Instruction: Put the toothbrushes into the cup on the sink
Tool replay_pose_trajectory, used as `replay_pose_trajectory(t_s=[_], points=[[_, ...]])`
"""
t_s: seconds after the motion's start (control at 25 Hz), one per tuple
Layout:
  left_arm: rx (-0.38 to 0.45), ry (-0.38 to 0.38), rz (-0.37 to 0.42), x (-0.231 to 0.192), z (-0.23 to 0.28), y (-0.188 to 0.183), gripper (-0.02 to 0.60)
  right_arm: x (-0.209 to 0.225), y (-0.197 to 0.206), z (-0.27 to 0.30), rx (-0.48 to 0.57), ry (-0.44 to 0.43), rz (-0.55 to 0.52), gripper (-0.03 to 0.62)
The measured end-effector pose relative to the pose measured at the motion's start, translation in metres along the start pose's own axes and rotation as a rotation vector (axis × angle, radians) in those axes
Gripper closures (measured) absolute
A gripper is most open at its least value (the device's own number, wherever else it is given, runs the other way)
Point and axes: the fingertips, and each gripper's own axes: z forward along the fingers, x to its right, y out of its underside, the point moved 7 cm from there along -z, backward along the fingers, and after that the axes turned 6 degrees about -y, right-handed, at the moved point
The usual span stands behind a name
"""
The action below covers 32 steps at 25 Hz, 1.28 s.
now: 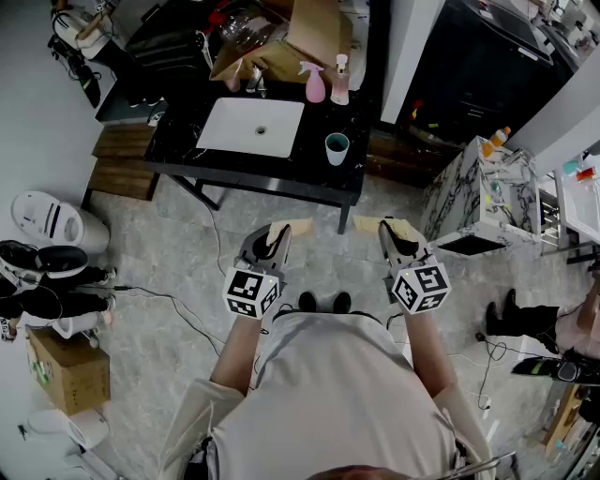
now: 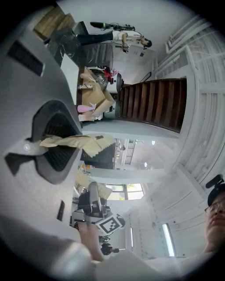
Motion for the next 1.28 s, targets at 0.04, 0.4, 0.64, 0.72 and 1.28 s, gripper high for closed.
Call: replay_pose_trajectory(t_s=[0.04, 0.4, 0.64, 0.72, 1.28], points=[[0.000, 0.001, 0.000, -0.001, 0.000, 0.000, 0.548, 0.000, -0.001, 0.001, 0.000, 0.000, 0.000, 0.520], [-0.002, 0.005, -0.002, 0.000, 0.002, 0.000, 0.548, -0.001, -0.002, 0.003, -0.003, -0.010, -0.013, 0.520], [-0.010, 0.001, -0.002, 0.004, 0.006, 0.001, 0.548, 0.004, -0.001, 0.002, -0.001, -0.014, -0.002, 0.520], [-0.013, -0.004, -0.003, 0.005, 0.007, 0.001, 0.548, 0.007, -0.001, 0.002, 0.003, -0.015, 0.003, 0.520], [-0.025, -0.047, -0.013, 0.033, 0.021, 0.008, 0.548, 0.041, 0.004, -0.011, 0.010, -0.052, 0.015, 0.520]])
